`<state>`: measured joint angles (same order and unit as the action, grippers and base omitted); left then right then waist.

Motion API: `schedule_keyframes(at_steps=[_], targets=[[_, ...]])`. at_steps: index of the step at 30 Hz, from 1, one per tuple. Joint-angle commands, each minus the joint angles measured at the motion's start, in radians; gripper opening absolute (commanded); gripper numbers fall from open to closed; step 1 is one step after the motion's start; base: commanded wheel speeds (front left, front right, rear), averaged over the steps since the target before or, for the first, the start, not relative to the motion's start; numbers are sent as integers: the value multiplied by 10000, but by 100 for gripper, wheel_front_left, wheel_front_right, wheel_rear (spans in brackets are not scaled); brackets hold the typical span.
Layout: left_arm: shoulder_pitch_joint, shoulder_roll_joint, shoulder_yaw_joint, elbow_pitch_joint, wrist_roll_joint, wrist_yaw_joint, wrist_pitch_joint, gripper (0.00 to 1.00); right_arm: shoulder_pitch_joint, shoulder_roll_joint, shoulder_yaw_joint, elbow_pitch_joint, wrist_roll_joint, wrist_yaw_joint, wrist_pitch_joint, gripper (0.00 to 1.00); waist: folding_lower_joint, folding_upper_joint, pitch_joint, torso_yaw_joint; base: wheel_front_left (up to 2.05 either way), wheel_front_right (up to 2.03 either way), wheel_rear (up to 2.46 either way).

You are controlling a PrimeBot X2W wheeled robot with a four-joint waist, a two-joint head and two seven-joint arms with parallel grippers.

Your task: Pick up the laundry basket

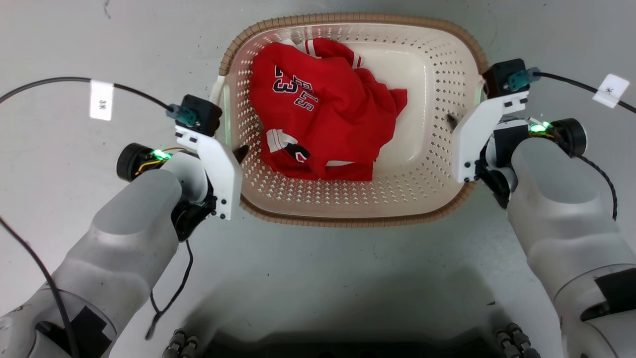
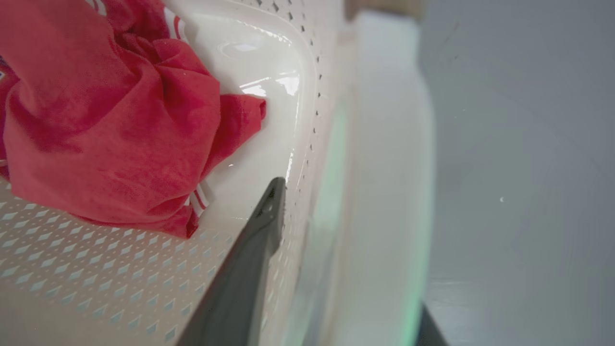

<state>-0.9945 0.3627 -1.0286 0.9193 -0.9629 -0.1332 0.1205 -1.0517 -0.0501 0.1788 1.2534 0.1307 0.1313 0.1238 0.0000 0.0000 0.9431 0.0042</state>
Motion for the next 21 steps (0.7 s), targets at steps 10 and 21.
schedule_keyframes(at_steps=[10, 21], targets=[[-168, 345, -981, 13, -991, 34, -61, 0, 131, -95, 31, 230, -462, -10, 308, 0, 0, 0, -318, 79, 0, 0, 0], [455, 781, -2062, -775, -2446, 9, 984, 0, 839, -103, 1093, 321, 126, -5, 2423, 0, 0, 0, -2206, 67, 0, 0, 0]])
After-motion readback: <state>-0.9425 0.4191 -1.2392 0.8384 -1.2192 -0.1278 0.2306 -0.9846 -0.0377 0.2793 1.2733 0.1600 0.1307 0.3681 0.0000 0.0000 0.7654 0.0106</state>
